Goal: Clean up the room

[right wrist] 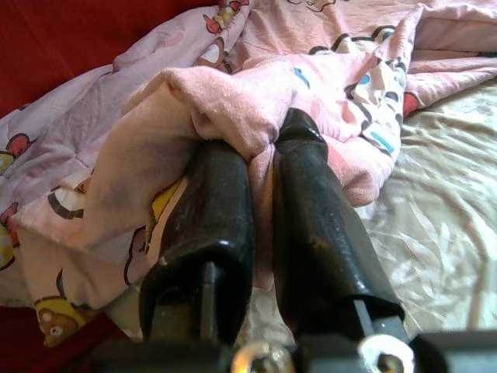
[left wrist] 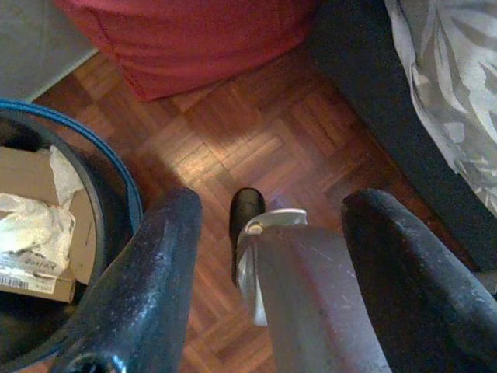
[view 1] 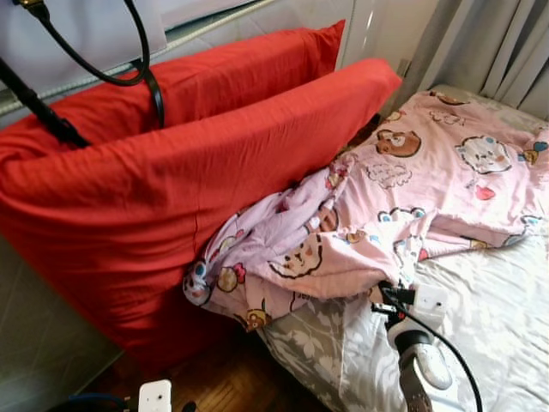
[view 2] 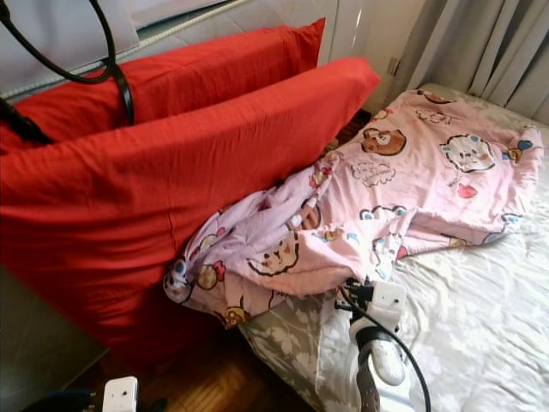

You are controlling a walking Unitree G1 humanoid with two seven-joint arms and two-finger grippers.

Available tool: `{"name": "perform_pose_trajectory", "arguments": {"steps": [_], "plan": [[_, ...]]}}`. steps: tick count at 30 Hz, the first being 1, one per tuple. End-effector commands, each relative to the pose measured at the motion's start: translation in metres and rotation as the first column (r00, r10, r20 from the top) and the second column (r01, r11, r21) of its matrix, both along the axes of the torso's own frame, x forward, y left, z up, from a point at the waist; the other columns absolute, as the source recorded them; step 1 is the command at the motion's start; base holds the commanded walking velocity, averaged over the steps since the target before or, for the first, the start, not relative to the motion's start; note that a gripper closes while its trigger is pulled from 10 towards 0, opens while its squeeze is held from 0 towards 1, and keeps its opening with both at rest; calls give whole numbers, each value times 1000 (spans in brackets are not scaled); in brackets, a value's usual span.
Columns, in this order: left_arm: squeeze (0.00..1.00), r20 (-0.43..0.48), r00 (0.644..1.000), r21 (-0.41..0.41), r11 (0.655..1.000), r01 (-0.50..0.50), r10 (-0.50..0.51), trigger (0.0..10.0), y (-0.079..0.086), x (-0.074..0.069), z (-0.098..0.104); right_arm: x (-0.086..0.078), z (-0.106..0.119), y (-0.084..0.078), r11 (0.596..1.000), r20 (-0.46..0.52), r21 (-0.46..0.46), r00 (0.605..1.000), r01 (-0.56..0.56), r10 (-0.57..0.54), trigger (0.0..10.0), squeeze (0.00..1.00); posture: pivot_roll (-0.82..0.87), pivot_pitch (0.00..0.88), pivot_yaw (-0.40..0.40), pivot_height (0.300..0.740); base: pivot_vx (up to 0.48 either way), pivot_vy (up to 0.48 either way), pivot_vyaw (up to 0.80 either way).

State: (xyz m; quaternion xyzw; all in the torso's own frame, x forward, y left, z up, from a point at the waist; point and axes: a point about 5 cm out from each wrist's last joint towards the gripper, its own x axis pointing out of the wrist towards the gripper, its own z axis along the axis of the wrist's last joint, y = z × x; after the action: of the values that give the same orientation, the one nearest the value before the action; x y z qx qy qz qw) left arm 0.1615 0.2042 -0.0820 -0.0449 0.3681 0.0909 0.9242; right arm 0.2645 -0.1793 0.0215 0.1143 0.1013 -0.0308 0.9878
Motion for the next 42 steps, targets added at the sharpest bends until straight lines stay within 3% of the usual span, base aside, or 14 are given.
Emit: {"name": "perform_pose_trajectory", "arguments": {"steps": [1,42], "plan": [[0,-32,999,-5,1000,-14,13,10000,1,-10,-4,-1,0,-2,1000,1,-5,1000,10,-10,10000,0,-82,167,-26,736,-274,0,0],[0,-35,999,2,1000,-19,19,10000,1,-10,-5,3,10,-3,999,64,-53,998,2,1,10000,0,-81,171,-29,736,-272,0,0]]}}
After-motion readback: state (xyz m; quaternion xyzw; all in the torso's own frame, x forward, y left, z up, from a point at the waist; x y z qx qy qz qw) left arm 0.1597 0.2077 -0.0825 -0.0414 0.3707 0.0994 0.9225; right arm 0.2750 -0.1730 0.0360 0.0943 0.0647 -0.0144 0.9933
